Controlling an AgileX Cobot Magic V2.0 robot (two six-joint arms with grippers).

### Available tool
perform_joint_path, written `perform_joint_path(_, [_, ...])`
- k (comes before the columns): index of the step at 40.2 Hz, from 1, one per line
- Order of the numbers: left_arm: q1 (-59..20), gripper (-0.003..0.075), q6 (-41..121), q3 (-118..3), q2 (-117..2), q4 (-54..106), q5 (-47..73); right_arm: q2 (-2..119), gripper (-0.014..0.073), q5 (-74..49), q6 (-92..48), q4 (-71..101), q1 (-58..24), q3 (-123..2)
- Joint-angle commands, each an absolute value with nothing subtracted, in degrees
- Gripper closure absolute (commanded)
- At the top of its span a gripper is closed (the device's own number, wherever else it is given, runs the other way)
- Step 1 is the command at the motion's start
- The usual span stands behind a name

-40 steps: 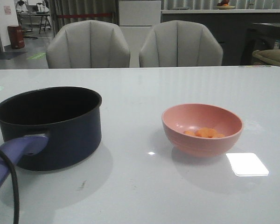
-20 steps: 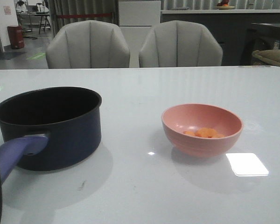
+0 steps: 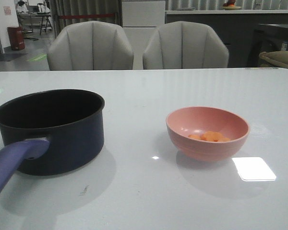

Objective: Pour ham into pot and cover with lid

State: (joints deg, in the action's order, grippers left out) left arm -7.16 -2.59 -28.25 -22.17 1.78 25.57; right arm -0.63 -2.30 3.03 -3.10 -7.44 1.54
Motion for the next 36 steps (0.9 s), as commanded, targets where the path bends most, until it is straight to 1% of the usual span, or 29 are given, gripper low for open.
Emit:
perform_joint_path(1, [-8.1,0.0169,-2.7,-27.7,-16.9,1.9,21.0,-1.7,0.0445,2.4,2.9,-3.6,-7.2,1.2])
perform_joint_path(7, [-8.5,0.0169,-2.7,-23.8,-8.5,1.9,20.1,-1.7,0.0445,2.4,2.9,-3.6,-7.2,1.2])
perform_joint_path(13, [-9.5,0.0169,-2.7,-21.6,-3.7,1.9,16.6,-1.7,0.0445,2.4,2.9,-3.6,-7.2,1.2])
perform_joint_path(20, [-9.9,0.0169,-2.7,-21.4,-3.0,1.9,16.4,-1.7,0.0445,3.0,2.9,-3.6,-7.2,1.2])
perform_joint_path(26, [-10.0,0.0169,-2.7,-21.4,-3.0,1.9,15.7,-1.7,0.0445,10.2,3.0,-3.1,-7.2,0.4])
perform_joint_path(28, [-10.2,0.0169,-2.7,-21.4,-3.0,1.9,15.4,-1.7,0.0445,10.6,3.0,-3.1,-7.2,-0.9])
perform_joint_path(32, [-11.3,0.0169,-2.7,-21.4,-3.0,1.9,15.4,-0.8,0.0445,4.3,3.0,-3.1,-7.2,-6.1])
perform_joint_path(36, [-11.5,0.0169,-2.7,-21.4,-3.0,1.8,15.4,3.5,0.0445,-6.8,2.9,-3.1,-7.2,-12.6])
